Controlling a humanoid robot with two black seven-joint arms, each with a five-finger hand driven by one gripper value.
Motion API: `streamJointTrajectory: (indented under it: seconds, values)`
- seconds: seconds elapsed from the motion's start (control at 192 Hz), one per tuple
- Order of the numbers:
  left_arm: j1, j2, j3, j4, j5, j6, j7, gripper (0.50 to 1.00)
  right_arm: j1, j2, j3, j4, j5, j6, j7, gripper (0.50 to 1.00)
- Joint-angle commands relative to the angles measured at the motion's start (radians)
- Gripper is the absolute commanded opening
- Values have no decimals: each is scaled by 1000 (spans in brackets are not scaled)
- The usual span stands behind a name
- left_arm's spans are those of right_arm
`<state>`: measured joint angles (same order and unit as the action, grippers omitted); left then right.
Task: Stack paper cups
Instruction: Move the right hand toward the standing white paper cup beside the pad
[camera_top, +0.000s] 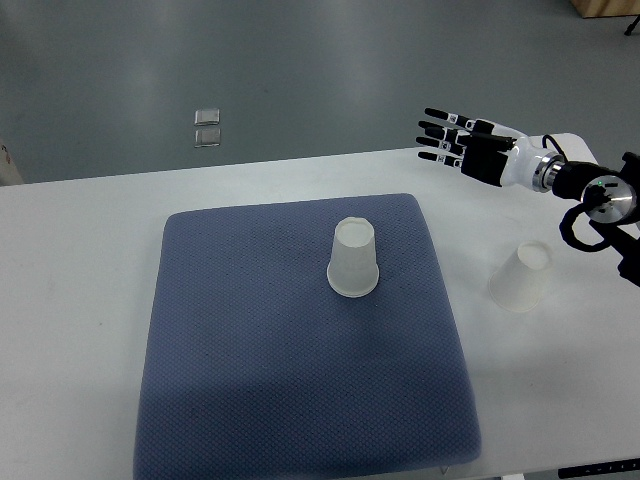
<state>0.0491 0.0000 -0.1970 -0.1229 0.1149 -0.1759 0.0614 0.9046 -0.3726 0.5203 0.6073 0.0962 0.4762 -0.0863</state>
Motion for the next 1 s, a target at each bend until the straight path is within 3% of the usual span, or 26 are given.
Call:
streamJointTrajectory:
  seconds: [0.0, 0.161, 0.323, 0.406, 0.714, 0.833, 0.995]
  values:
    - [0, 0, -1, -1, 0, 1, 0, 1000, 19, -9, 1, -3, 4, 12, 0, 919]
    - [0, 0, -1, 0, 0, -1, 0, 1000, 25, -63, 1, -3, 0, 135, -1, 919]
    - [0, 0, -1, -1, 0, 1, 0, 1000, 43, -129, -16, 0, -26, 135, -9, 919]
    - [0, 0, 1, 0, 0, -1, 0, 1000, 46, -201, -10, -1, -141, 135, -7, 919]
    - [0, 0, -1, -1, 2, -1, 0, 1000, 68, -305, -2, 3, -438, 135, 33, 919]
    - [0, 0, -1, -1, 0, -1, 0, 1000, 102, -321, -2, 2, -655, 135, 77, 917]
    - [0, 0, 1, 0, 0, 1, 0, 1000, 105, -322, -22, 12, -950, 135, 214, 915]
